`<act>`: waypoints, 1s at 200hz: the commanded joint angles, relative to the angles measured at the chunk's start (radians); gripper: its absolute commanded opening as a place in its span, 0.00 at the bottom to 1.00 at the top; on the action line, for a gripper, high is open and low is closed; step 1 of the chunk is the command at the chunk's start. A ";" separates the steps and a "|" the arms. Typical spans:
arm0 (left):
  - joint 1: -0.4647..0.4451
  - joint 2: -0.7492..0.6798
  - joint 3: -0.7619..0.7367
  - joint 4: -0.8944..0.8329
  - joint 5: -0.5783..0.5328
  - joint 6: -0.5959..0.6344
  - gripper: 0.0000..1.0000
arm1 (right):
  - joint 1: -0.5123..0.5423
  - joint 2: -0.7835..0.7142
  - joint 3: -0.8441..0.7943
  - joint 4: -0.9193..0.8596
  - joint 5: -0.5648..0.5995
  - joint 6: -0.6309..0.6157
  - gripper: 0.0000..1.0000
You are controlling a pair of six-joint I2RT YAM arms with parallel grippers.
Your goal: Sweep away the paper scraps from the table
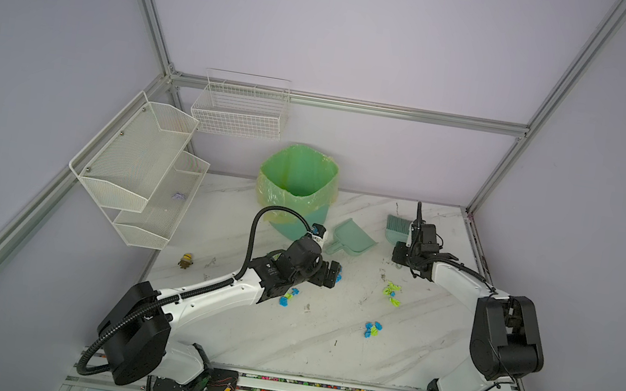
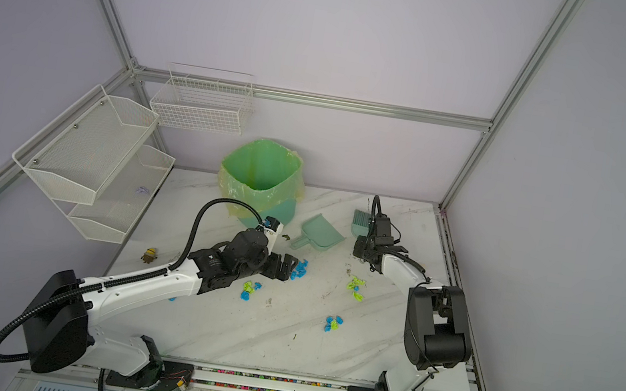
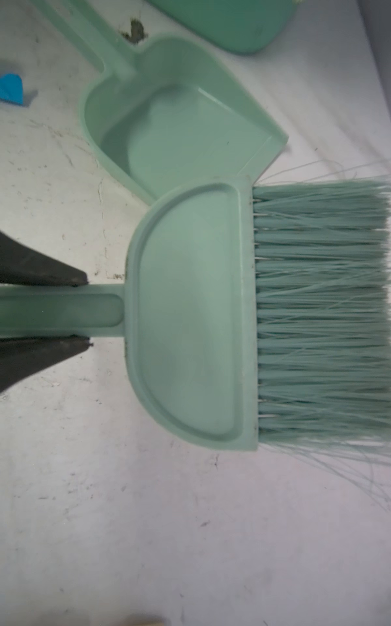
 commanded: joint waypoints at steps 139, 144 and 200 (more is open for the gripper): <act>0.013 0.337 0.535 0.052 0.414 -0.131 1.00 | 0.006 -0.354 -0.246 0.246 -0.201 0.067 0.07; 0.015 0.343 0.541 0.061 0.420 -0.130 1.00 | 0.006 -0.362 -0.252 0.250 -0.204 0.065 0.07; 0.051 0.430 0.582 0.193 0.517 -0.202 0.99 | 0.005 -0.436 -0.321 0.285 -0.258 0.098 0.07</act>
